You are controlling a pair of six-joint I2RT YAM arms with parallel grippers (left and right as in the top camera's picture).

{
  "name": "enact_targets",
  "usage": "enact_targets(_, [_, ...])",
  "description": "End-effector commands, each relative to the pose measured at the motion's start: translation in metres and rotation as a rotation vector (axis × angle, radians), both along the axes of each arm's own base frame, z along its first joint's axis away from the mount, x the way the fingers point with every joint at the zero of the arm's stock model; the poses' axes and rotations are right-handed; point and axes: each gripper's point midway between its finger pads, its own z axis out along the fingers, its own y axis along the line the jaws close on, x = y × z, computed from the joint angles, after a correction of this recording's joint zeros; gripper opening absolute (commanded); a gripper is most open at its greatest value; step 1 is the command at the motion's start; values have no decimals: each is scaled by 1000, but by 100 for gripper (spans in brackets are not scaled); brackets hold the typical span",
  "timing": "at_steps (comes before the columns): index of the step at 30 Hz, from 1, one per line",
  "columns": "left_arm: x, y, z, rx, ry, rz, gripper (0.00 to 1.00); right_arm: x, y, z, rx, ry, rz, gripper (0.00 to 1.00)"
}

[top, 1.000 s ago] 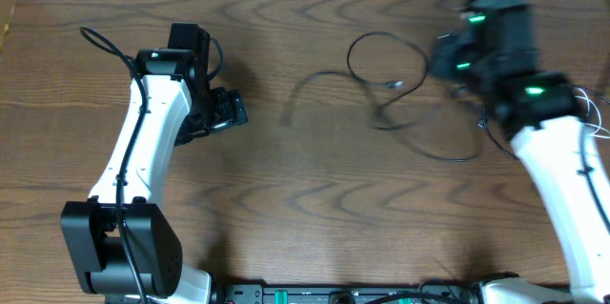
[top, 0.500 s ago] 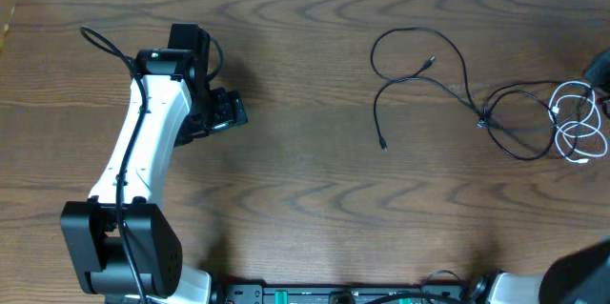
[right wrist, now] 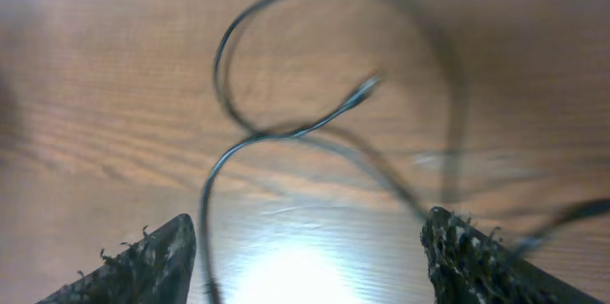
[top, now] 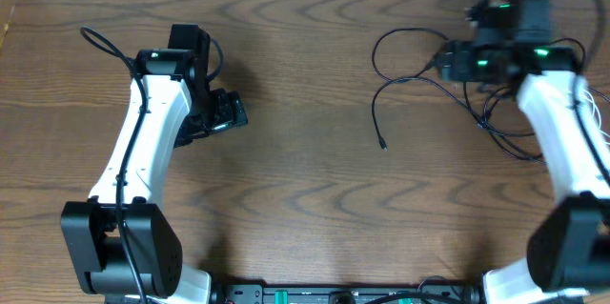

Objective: Untangle cables

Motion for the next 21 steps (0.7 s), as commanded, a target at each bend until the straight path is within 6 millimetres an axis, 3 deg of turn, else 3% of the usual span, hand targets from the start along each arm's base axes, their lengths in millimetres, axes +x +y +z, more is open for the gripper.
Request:
enact_targets(1, [2, 2, 4, 6, -11, 5, 98, 6, 34, -33, 35, 93, -101, 68])
enact_targets(2, [2, 2, 4, 6, -11, 5, 98, 9, 48, -38, -5, 97, -77, 67])
enact_targets(5, [2, 2, 4, 6, -11, 5, 98, 15, 58, -23, -91, 100, -22, 69])
enact_targets(7, [2, 2, 4, 5, -11, 5, 98, 30, 64, 12, -183, 86, 63, 73])
enact_targets(10, [2, 2, 4, 5, -11, 5, 98, 48, 75, 33, -209, 86, 140, 75])
enact_targets(16, [2, 2, 4, 5, -10, 5, 98, 91, 108, 9, -237, -11, 150, 79])
enact_targets(19, [2, 1, 4, 1, -11, 5, 98, 110, 131, -28, -230, -17, 106, 78])
enact_targets(21, [2, 1, 4, 1, -11, 5, 98, 111, 137, -58, -206, 34, 59, 74])
